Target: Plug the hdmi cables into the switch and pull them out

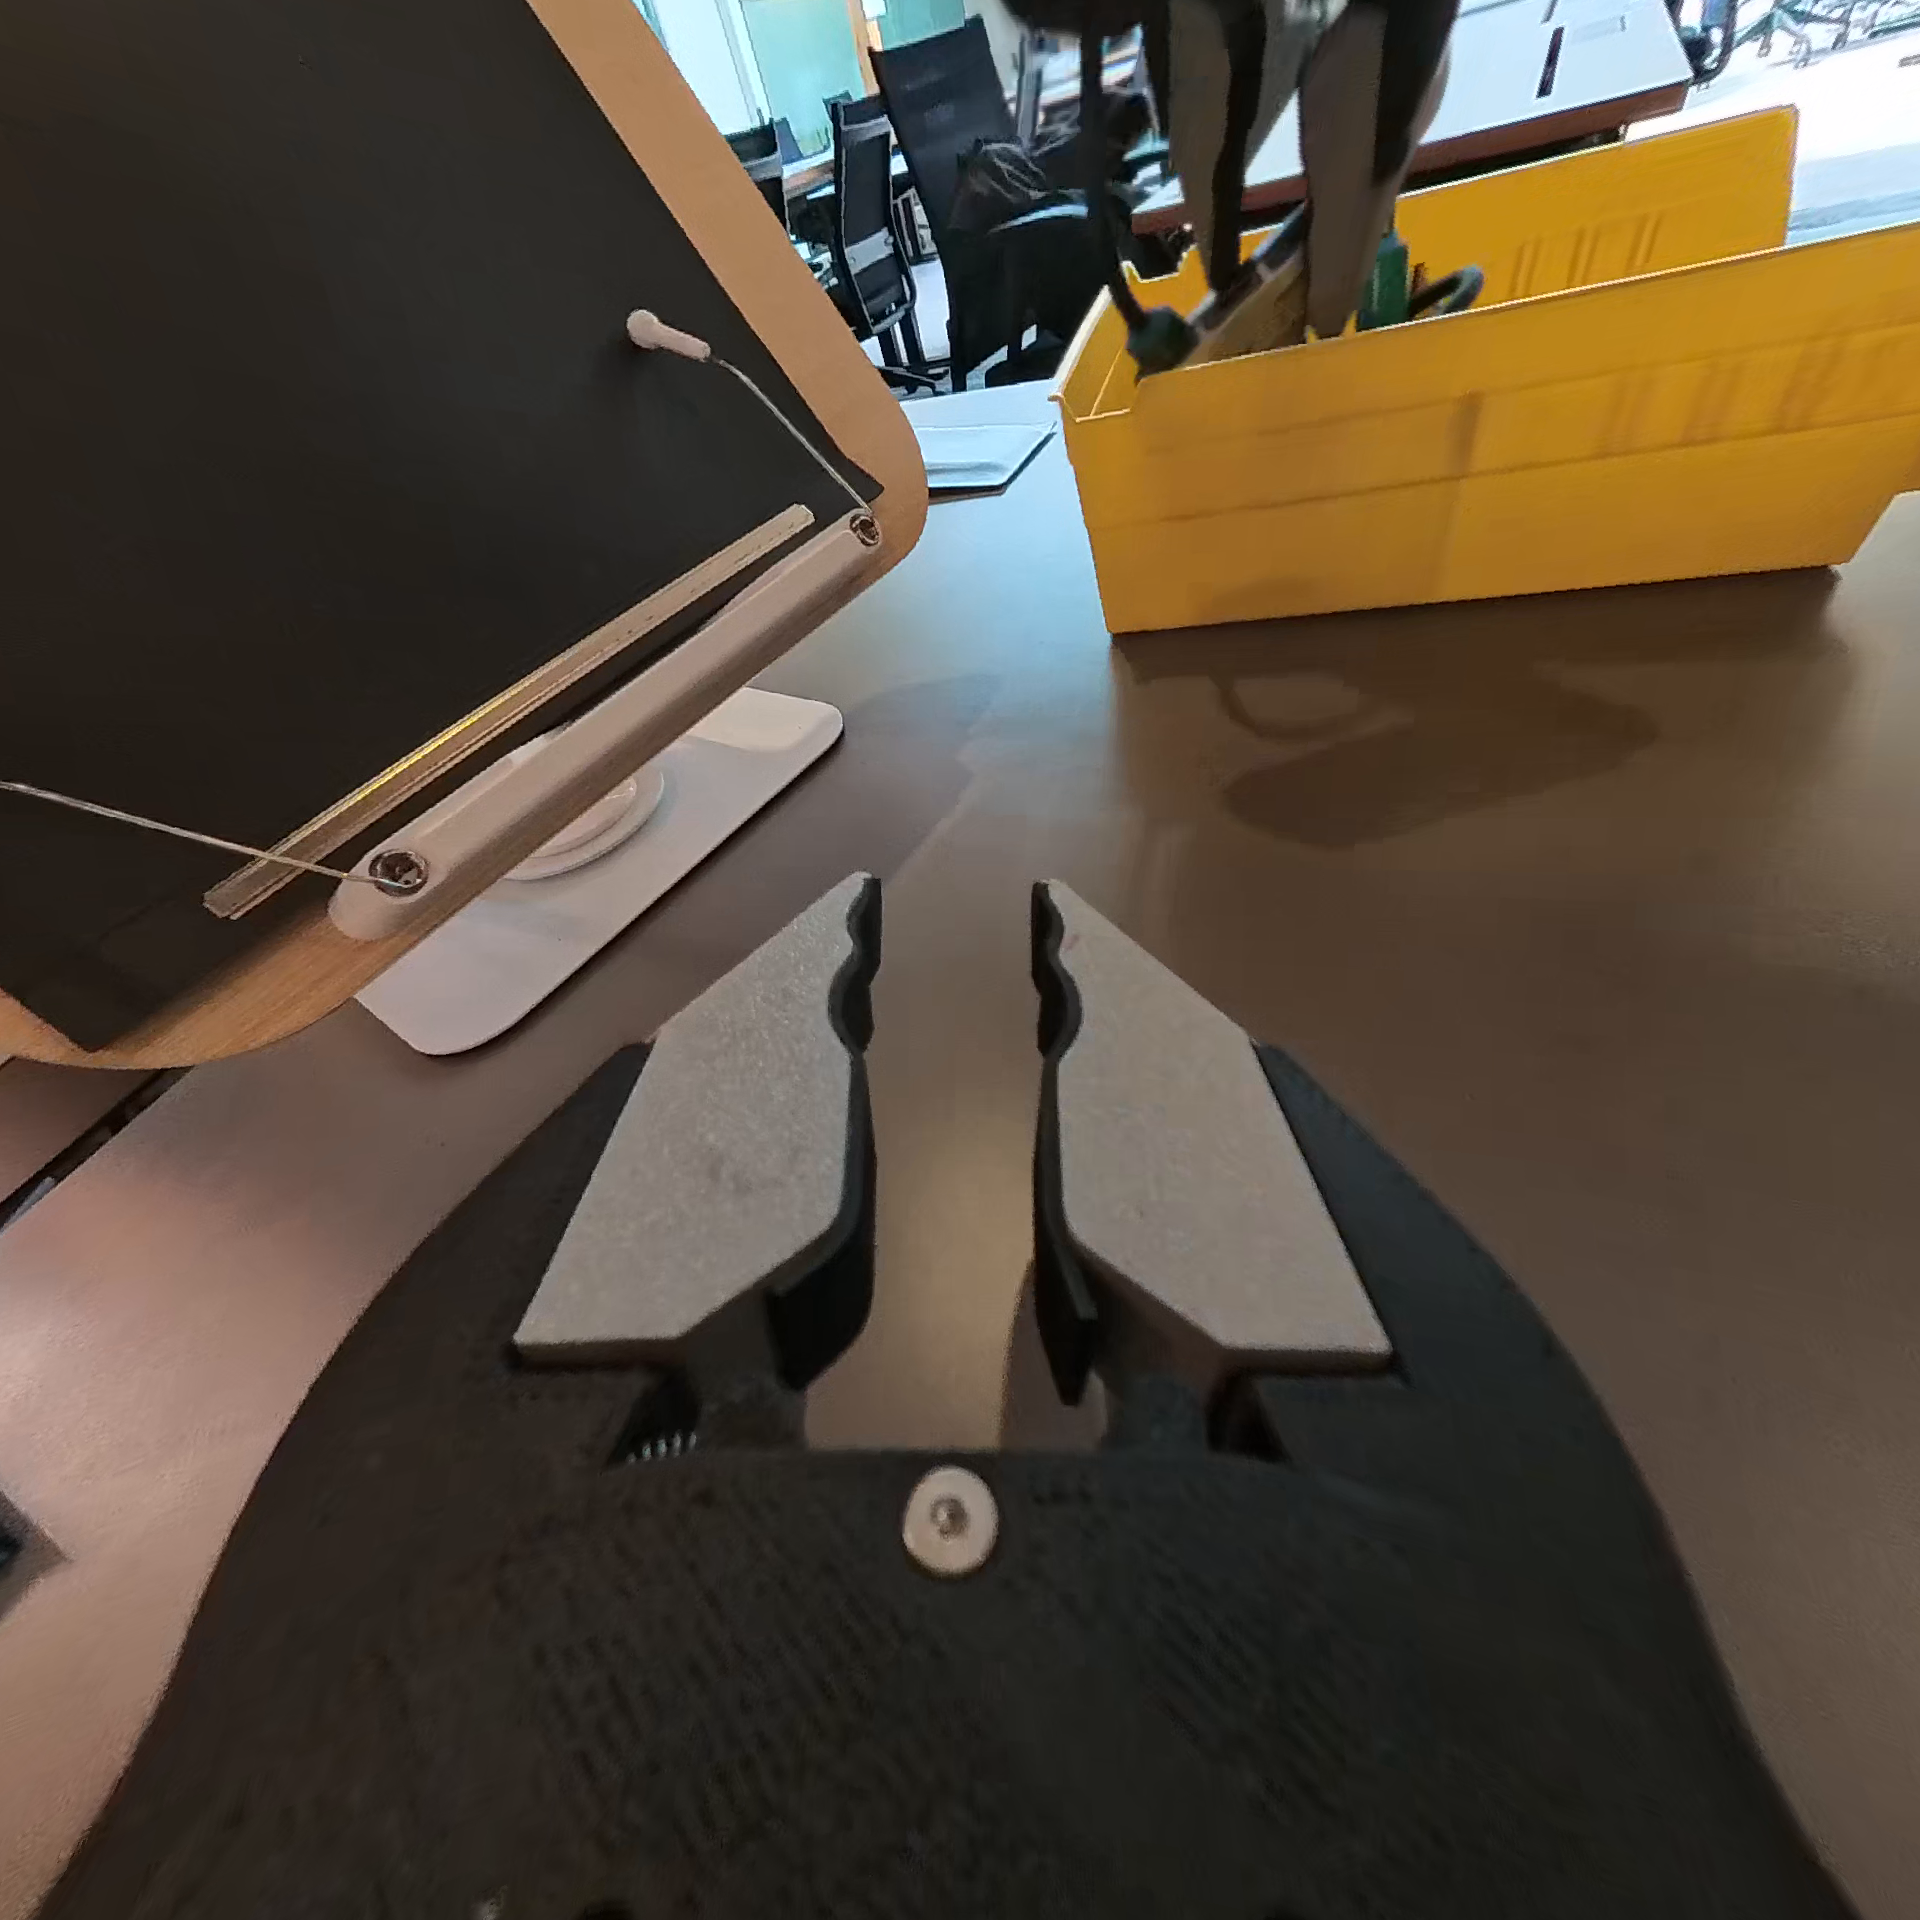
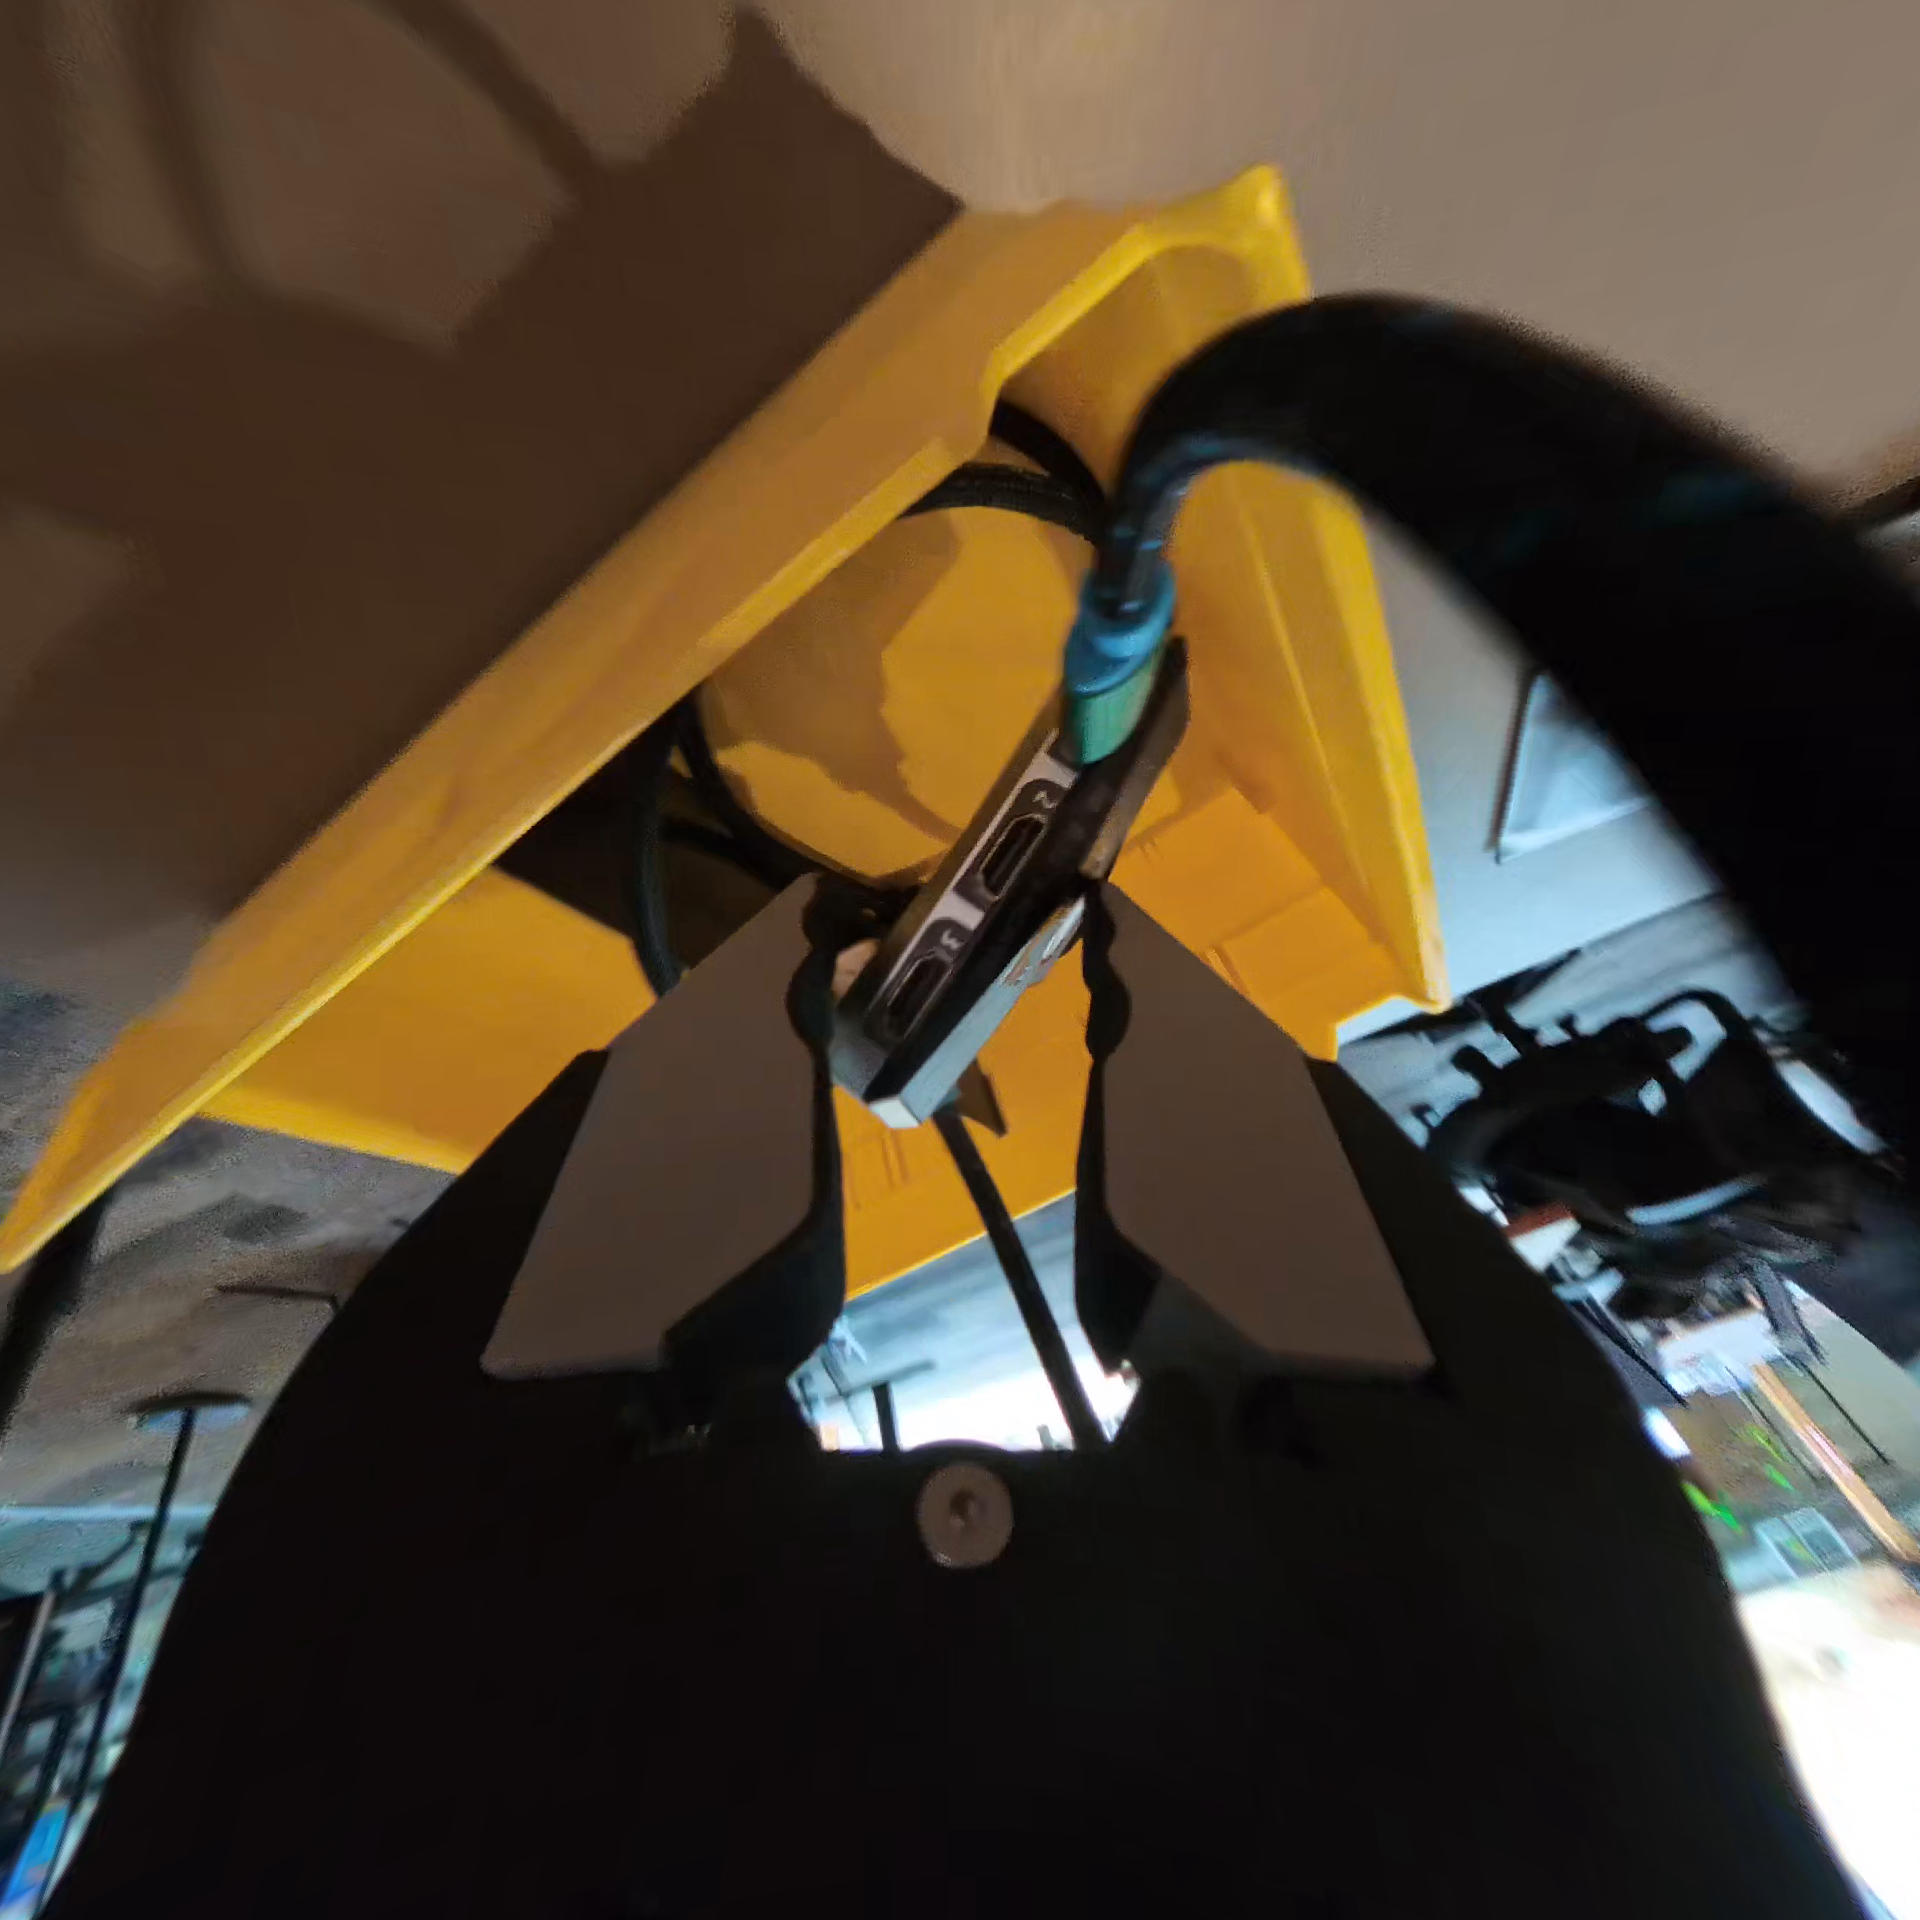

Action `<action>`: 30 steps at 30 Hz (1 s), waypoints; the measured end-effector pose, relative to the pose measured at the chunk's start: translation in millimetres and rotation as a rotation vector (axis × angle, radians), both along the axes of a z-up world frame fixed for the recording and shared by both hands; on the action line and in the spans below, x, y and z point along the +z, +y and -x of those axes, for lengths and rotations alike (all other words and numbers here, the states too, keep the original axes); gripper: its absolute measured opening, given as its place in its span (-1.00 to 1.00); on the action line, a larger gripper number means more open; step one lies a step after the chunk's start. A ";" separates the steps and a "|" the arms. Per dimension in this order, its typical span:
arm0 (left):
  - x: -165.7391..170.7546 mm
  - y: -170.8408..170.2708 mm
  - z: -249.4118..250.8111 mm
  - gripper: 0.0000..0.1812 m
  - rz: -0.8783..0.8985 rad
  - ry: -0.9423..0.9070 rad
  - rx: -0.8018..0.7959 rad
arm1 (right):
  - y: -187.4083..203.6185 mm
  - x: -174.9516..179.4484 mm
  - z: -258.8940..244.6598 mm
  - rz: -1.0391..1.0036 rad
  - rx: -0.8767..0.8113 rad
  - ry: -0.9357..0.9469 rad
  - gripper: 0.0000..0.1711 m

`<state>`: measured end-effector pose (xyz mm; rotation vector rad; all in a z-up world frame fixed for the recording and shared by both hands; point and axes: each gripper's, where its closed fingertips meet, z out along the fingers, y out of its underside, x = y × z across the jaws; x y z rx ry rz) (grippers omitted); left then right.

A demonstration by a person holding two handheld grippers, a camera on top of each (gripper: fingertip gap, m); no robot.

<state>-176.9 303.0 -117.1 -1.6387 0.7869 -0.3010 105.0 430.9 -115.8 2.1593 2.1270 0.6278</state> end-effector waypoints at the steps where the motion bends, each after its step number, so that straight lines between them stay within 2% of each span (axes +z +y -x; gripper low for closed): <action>1: -0.1 0.1 0.5 -0.71 0.002 -0.002 0.000 | -4.1 10.2 6.2 0.016 -0.005 0.050 -0.40; 3: 0.7 0.0 0.5 -0.71 0.006 -0.011 -0.002 | -14.4 27.0 10.9 0.058 -0.035 0.123 -0.11; 4: 1.1 -0.2 0.2 -0.71 0.007 -0.017 -0.004 | -21.4 33.0 9.3 0.095 -0.056 0.146 -0.12; 5: 1.1 -0.4 -0.1 -0.71 0.009 -0.018 -0.006 | -25.0 38.6 5.8 0.118 -0.077 0.168 -0.25; 7: 0.1 -0.8 -0.9 -0.71 0.011 -0.013 -0.009 | -17.7 47.4 -3.4 0.110 -0.170 0.228 -0.32; 9: -0.8 -1.6 -1.8 -0.71 0.011 -0.005 -0.012 | -12.2 48.6 -12.0 0.135 -0.334 0.273 -0.11; 10: -0.6 -2.0 -1.7 -0.71 0.008 -0.001 -0.011 | -18.9 46.9 -16.4 0.186 -0.389 0.254 -0.19; 11: 0.1 -2.3 -1.6 -0.71 0.003 0.001 -0.011 | -26.9 45.3 -21.6 0.218 -0.392 0.211 -0.20; 13: 2.0 -2.6 -1.5 -0.71 0.000 -0.007 -0.013 | -39.6 47.7 -31.9 0.232 -0.294 0.121 -0.35; 14: 2.4 -2.3 -1.2 -0.71 0.001 -0.011 -0.013 | -44.1 52.6 -29.9 0.250 -0.270 0.134 -0.35; 16: 1.2 -2.1 -0.8 -0.71 0.007 -0.010 -0.013 | -60.8 72.0 -2.5 0.404 -0.297 0.334 -0.66; 17: 0.9 -2.2 -0.9 -0.71 0.007 -0.009 -0.015 | -69.9 86.1 13.3 0.505 -0.318 0.463 -0.65; 19: 0.8 -2.3 -1.4 -0.71 0.006 -0.007 -0.015 | -78.7 109.9 33.5 0.668 -0.391 0.674 -0.42; 21: 1.2 -2.7 -2.1 -0.71 0.004 -0.005 -0.019 | -97.0 131.9 43.9 0.911 -0.441 0.797 -0.46; 25: 3.5 -3.9 -3.6 -0.72 -0.005 -0.007 -0.024 | -142.9 186.4 51.3 1.224 -0.182 1.042 -0.52; 27: 2.4 -4.3 -4.7 -0.72 -0.005 -0.001 -0.027 | -145.2 193.5 53.8 1.158 -0.099 1.121 -0.47; 30: -0.5 -4.6 -5.6 -0.72 -0.007 0.019 -0.029 | -134.5 176.8 63.4 0.911 -0.149 1.143 -0.42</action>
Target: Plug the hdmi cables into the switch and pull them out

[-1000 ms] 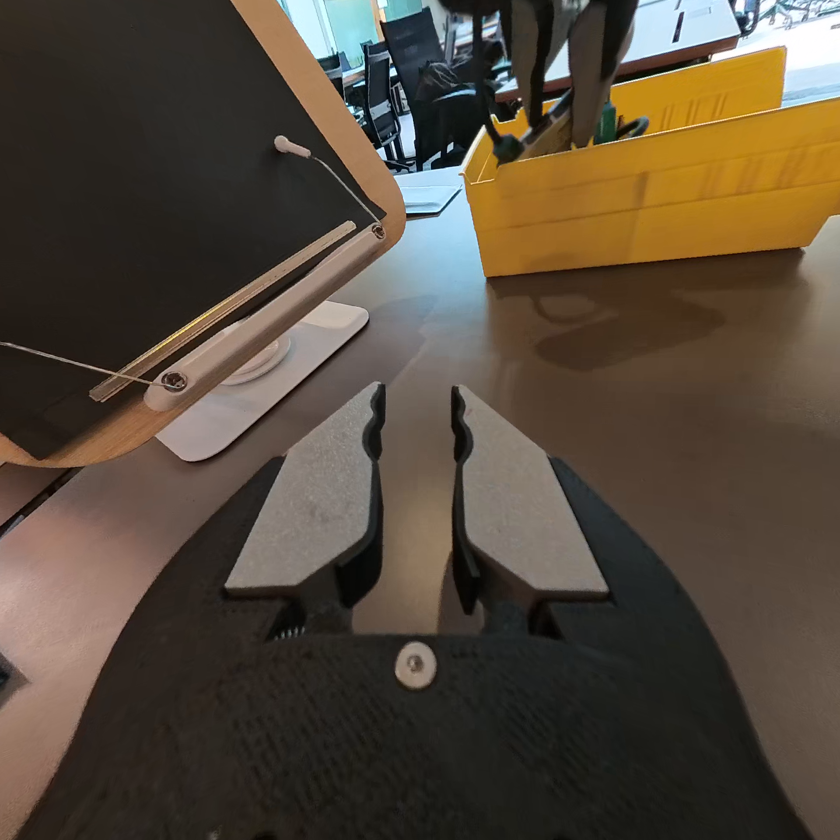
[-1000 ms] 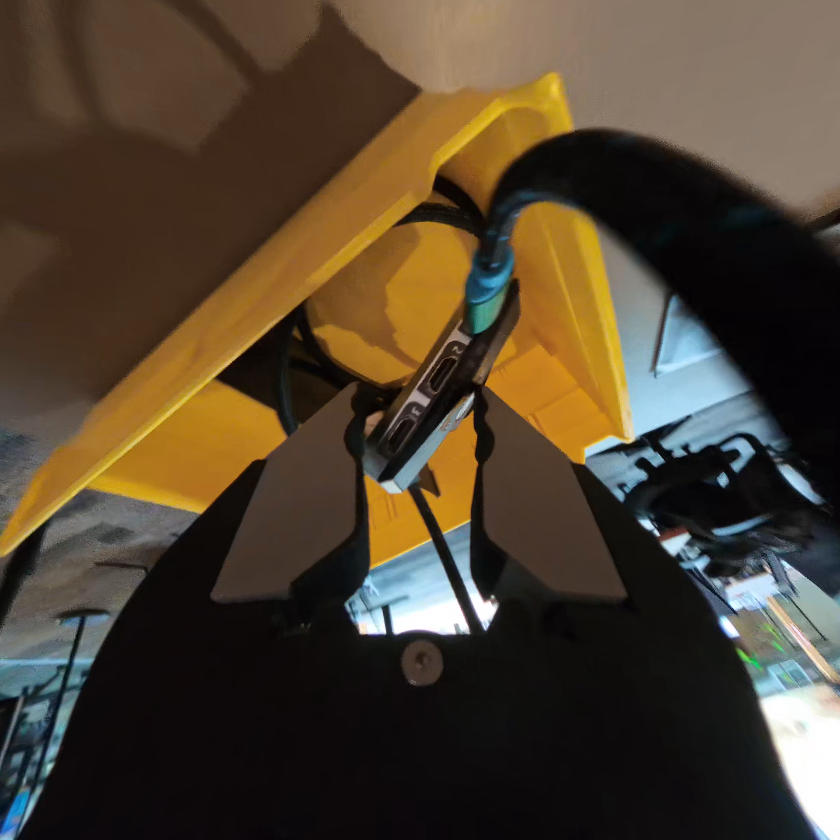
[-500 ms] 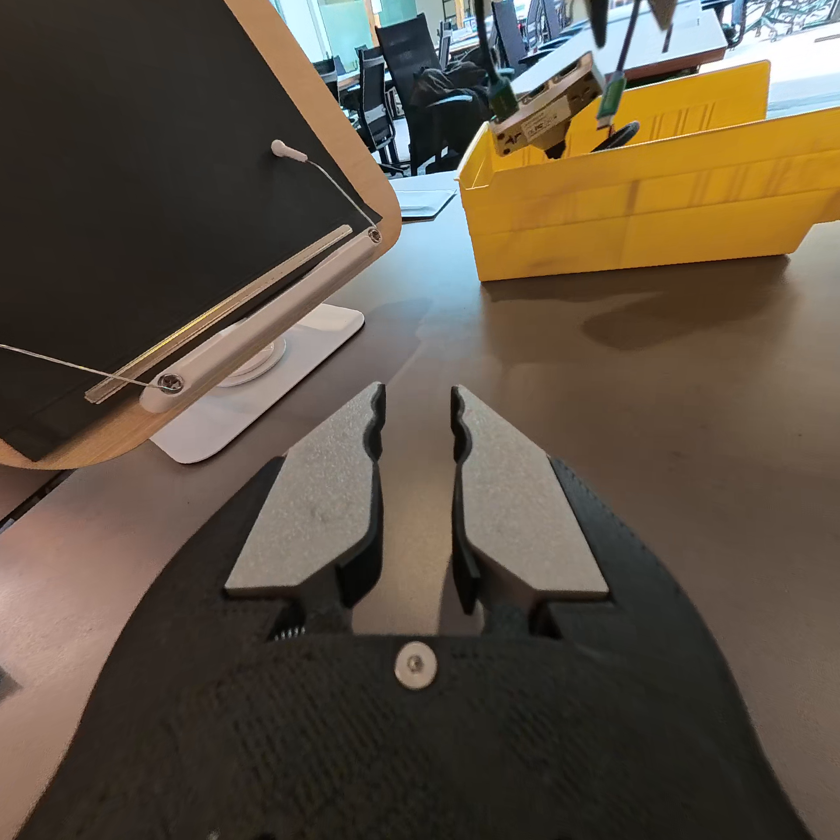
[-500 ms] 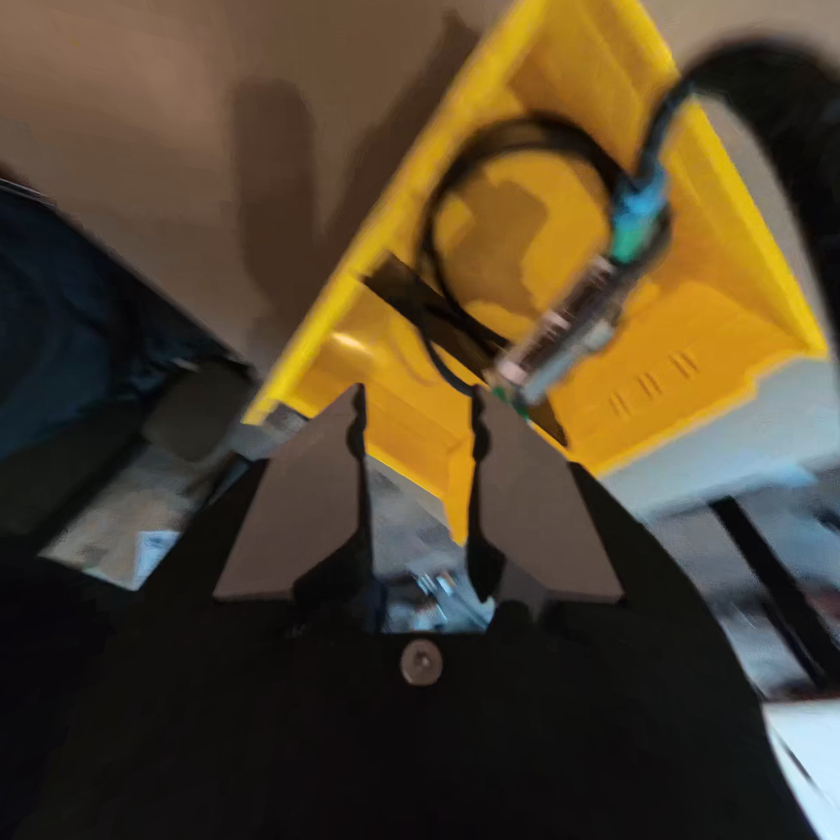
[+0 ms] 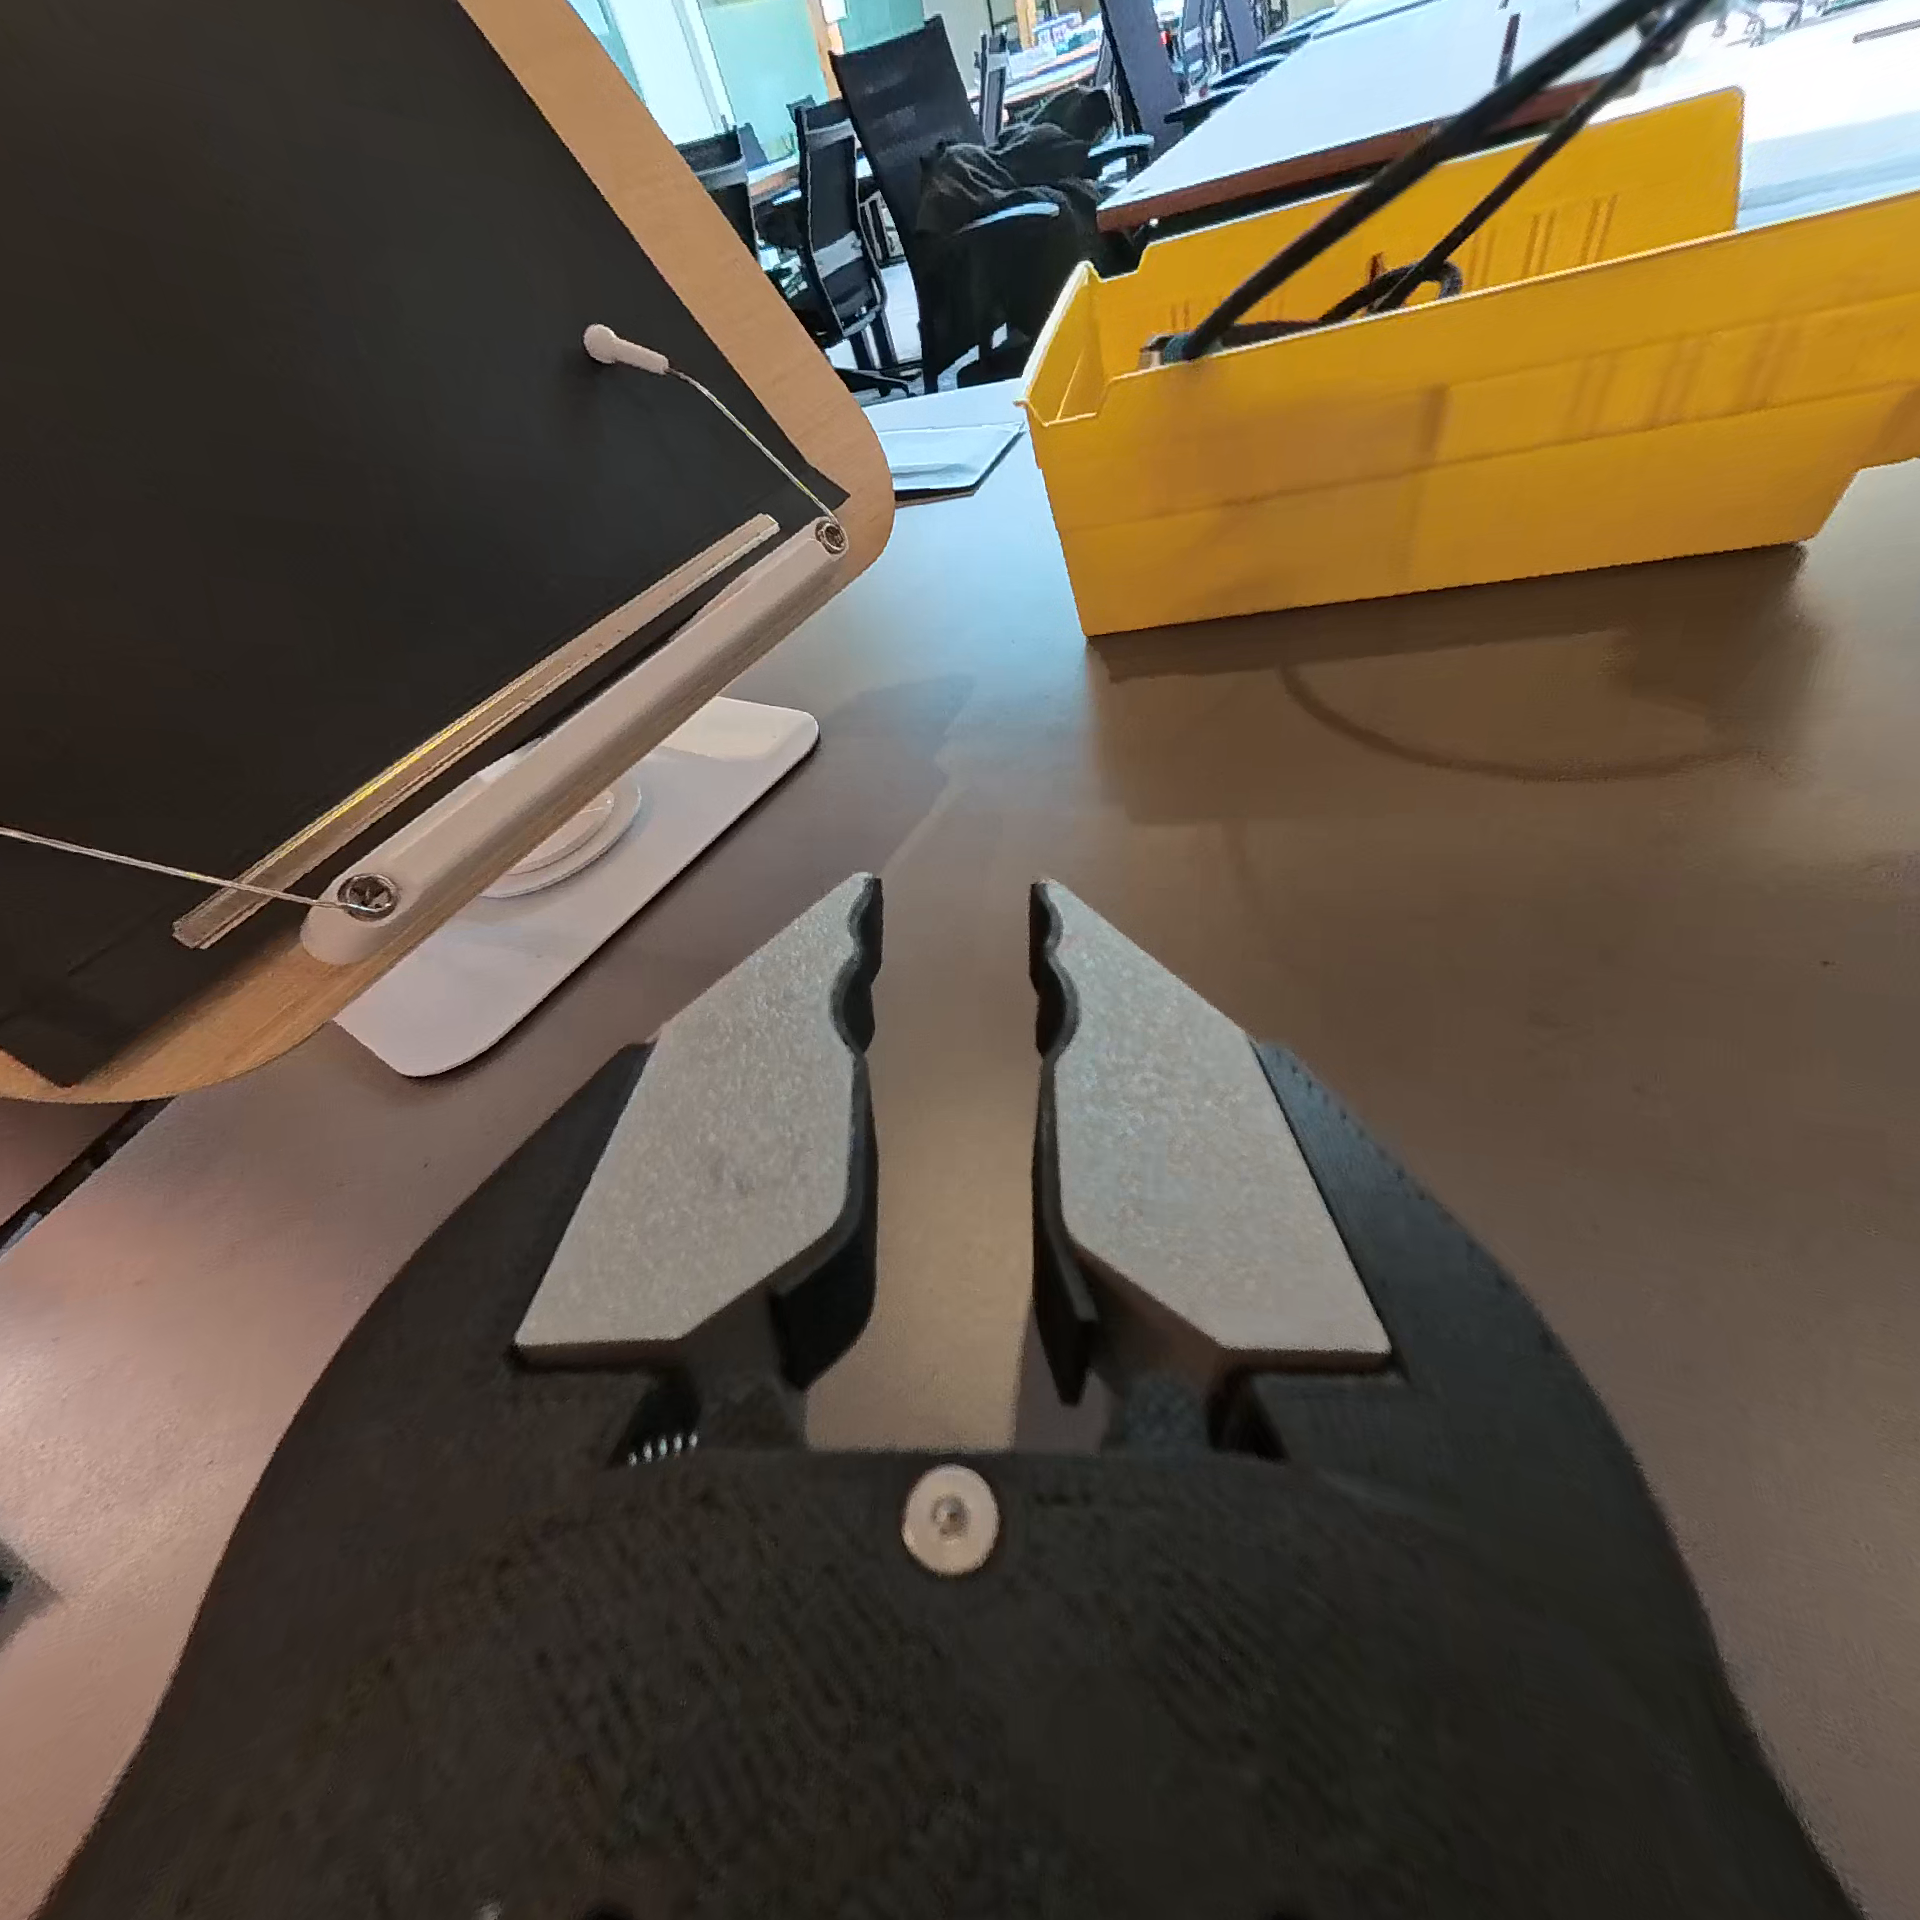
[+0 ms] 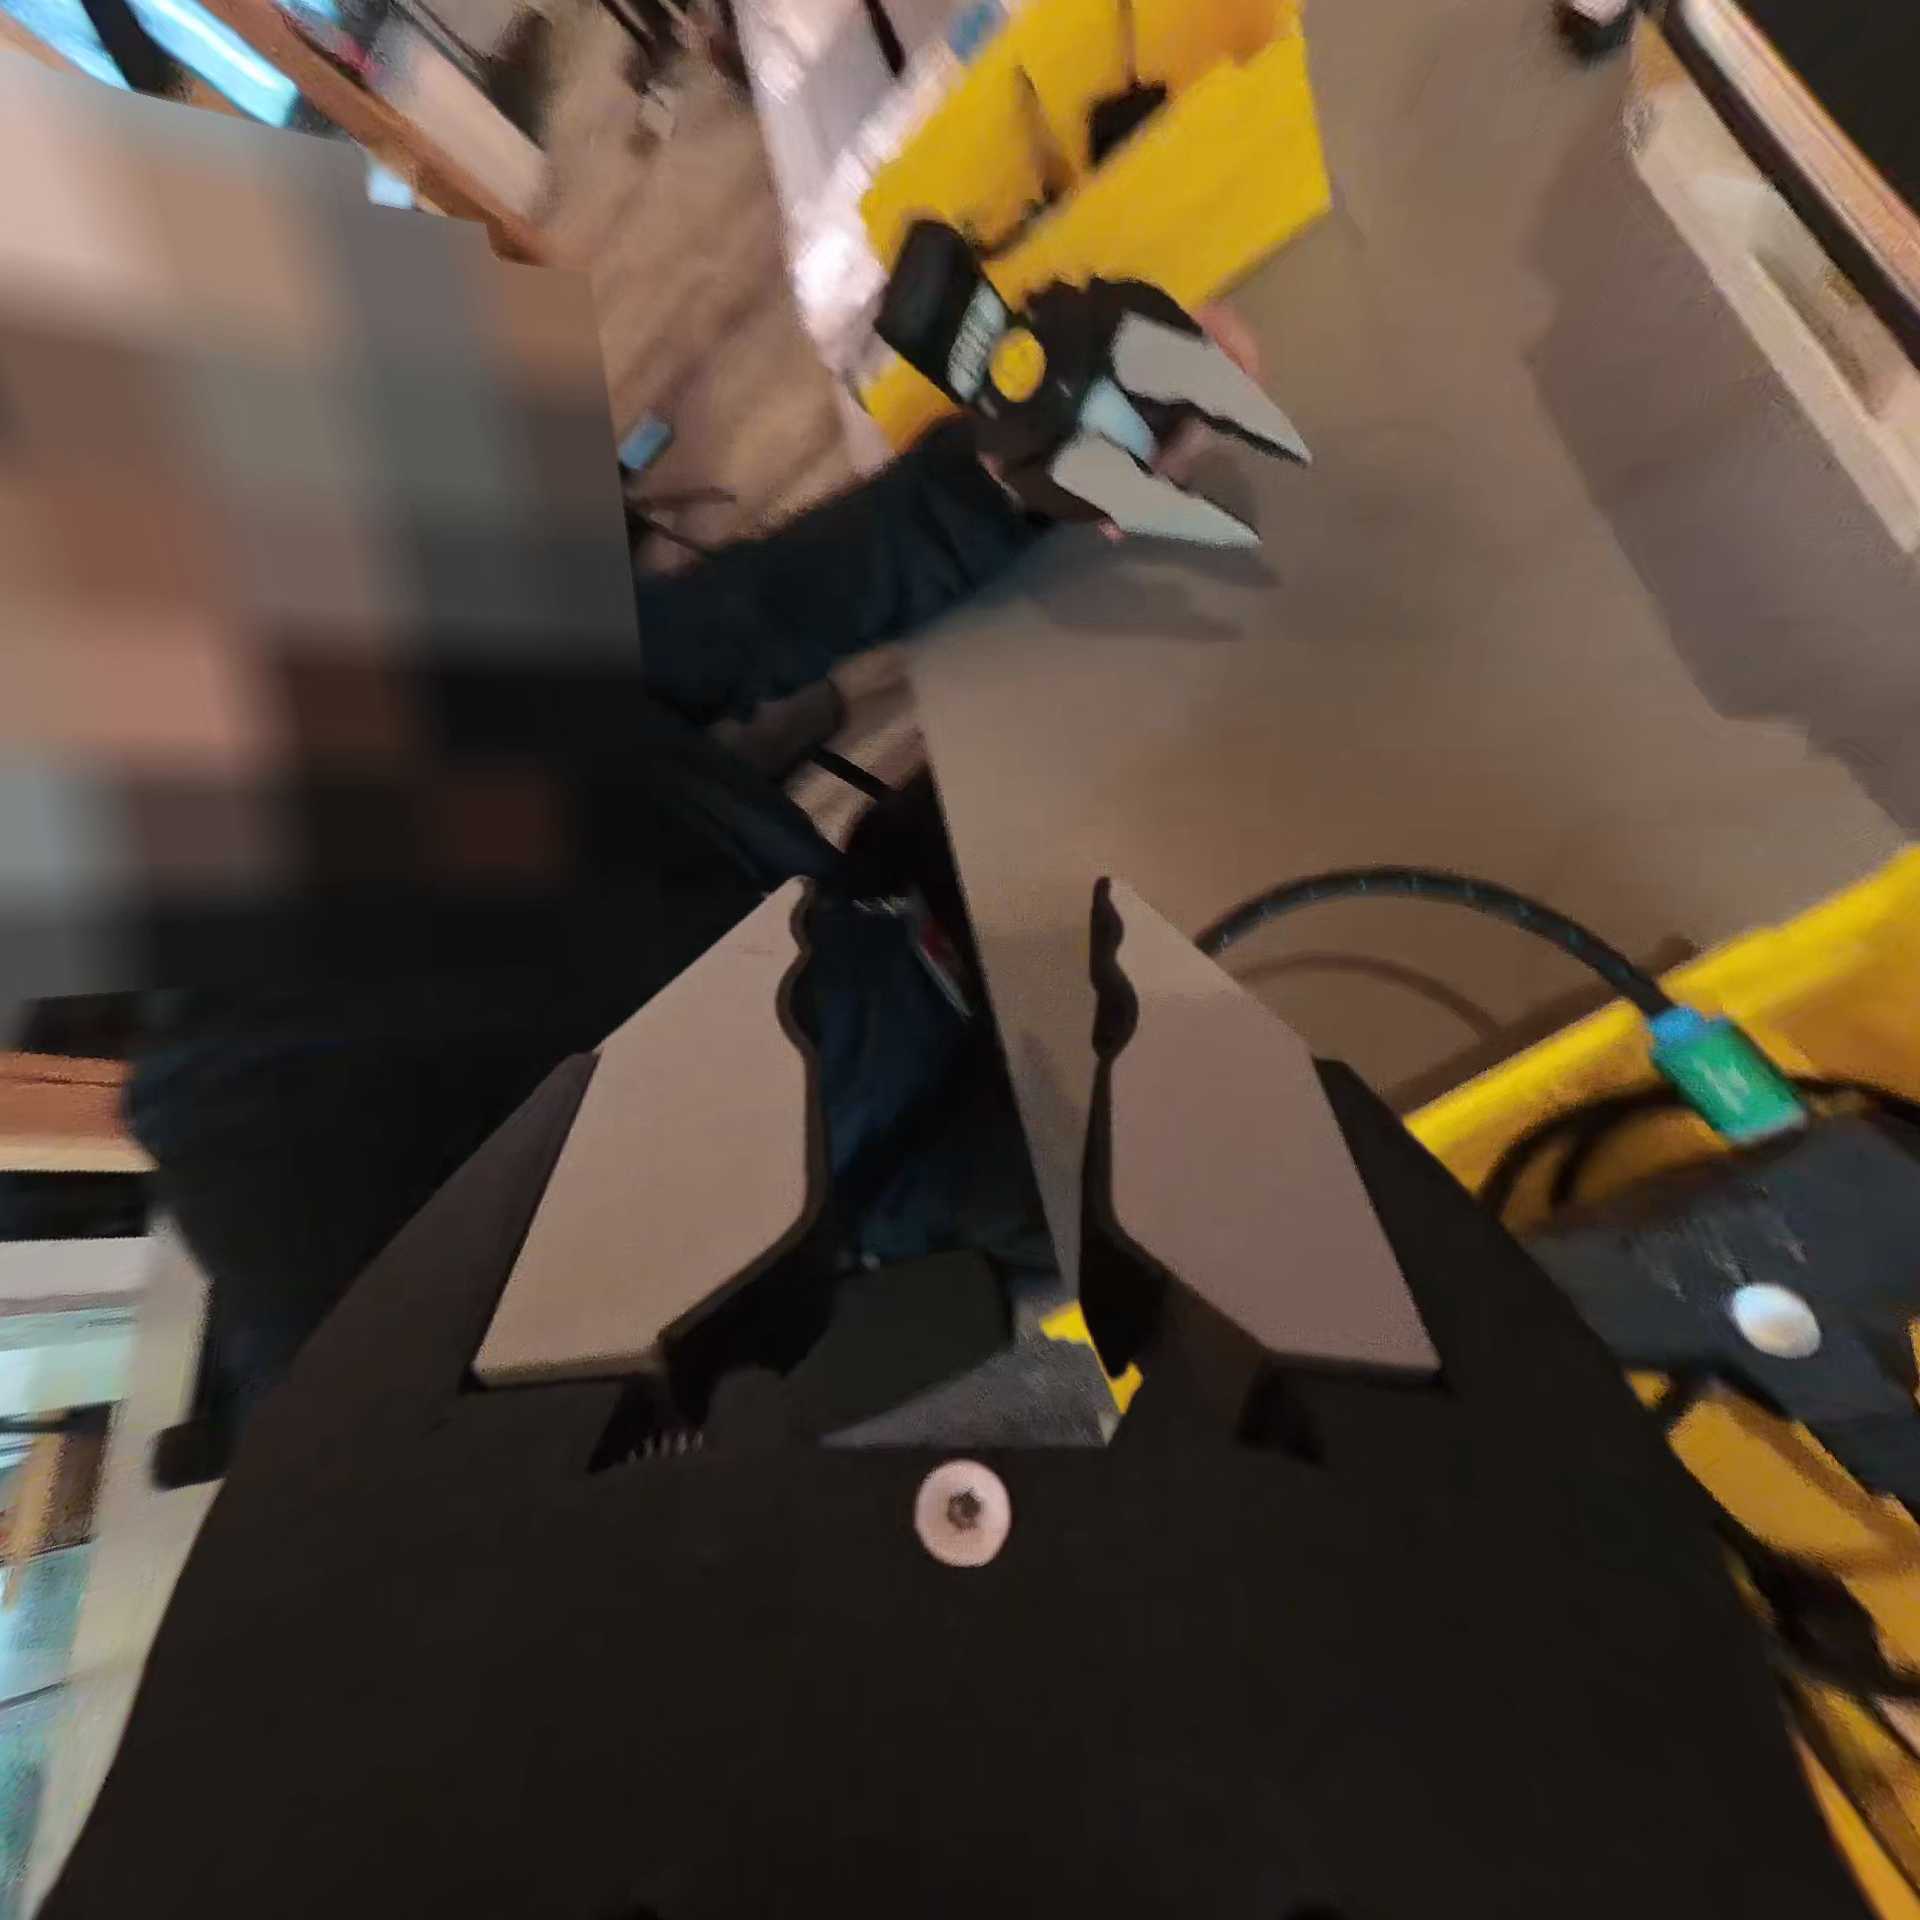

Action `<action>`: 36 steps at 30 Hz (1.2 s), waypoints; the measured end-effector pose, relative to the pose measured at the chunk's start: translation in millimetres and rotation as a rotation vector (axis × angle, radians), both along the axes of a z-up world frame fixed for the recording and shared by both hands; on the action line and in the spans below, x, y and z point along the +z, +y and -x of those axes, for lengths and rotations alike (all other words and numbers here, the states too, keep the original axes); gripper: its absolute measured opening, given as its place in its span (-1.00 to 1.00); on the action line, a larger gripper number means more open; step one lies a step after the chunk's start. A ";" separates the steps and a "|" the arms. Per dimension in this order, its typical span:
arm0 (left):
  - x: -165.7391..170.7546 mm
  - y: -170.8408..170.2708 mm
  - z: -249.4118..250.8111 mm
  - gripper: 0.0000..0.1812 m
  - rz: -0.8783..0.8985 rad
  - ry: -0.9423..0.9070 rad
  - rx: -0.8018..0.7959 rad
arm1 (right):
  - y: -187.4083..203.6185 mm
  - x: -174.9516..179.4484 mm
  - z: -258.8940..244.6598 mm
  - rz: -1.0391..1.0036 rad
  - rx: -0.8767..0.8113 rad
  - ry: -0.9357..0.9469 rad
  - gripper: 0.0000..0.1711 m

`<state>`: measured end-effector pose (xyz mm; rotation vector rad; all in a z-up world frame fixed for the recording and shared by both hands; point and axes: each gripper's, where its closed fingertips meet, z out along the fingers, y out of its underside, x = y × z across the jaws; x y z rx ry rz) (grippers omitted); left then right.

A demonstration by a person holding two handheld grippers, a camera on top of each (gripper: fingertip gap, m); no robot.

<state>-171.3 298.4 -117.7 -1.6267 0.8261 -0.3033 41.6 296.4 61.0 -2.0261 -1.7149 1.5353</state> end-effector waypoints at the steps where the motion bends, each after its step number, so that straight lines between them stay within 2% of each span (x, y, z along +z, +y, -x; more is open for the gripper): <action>1: -0.3 0.2 0.1 -0.72 -0.001 0.004 0.001 | -3.9 -11.1 -3.1 -0.064 -0.010 -0.053 -0.37; 3: 0.4 0.3 0.5 -0.72 -0.003 0.002 0.003 | -11.7 -32.9 -14.3 -0.233 -0.017 -0.145 -0.38; 7: 1.2 0.0 0.0 -0.72 -0.004 -0.001 0.001 | -1.4 -74.3 -56.3 -0.541 -0.106 -0.384 -0.43; 12: -3.4 -1.0 -3.3 -0.72 -0.002 0.025 -0.008 | -2.5 -119.3 -96.1 -0.588 -0.097 -0.596 -0.33; 13: -4.4 -1.1 -3.5 -0.72 -0.003 0.032 -0.008 | 1.7 -126.8 -98.9 -0.598 -0.099 -0.623 -0.36; 15: -6.0 -1.4 -3.5 -0.72 -0.004 0.043 -0.006 | 11.7 -137.3 -99.9 -0.631 -0.090 -0.647 -0.72; 18: -5.8 -1.3 -2.5 -0.73 -0.007 0.044 -0.002 | 28.6 -153.3 -104.3 -0.668 -0.062 -0.699 -0.72; 22: -5.6 -0.8 -2.8 -0.74 -0.004 0.038 -0.004 | 42.6 -172.9 -108.1 -0.586 -0.069 -0.767 -0.67; 27: -8.3 -1.5 -4.8 -0.73 0.000 0.054 -0.009 | 30.3 -150.8 -112.4 -0.506 -0.085 -0.718 -0.66; 33: -11.7 3.0 -3.7 -0.71 0.020 0.053 0.020 | 39.1 -82.6 -118.1 -0.744 -0.271 -0.538 -0.41; 35: -14.6 6.3 0.1 -0.69 0.035 0.060 0.045 | 46.1 -59.8 -110.4 -0.870 -0.344 -0.511 -0.24; 36: -14.4 7.5 1.8 -0.69 0.035 0.060 0.056 | 47.0 -46.8 -97.8 -0.931 -0.375 -0.468 -0.24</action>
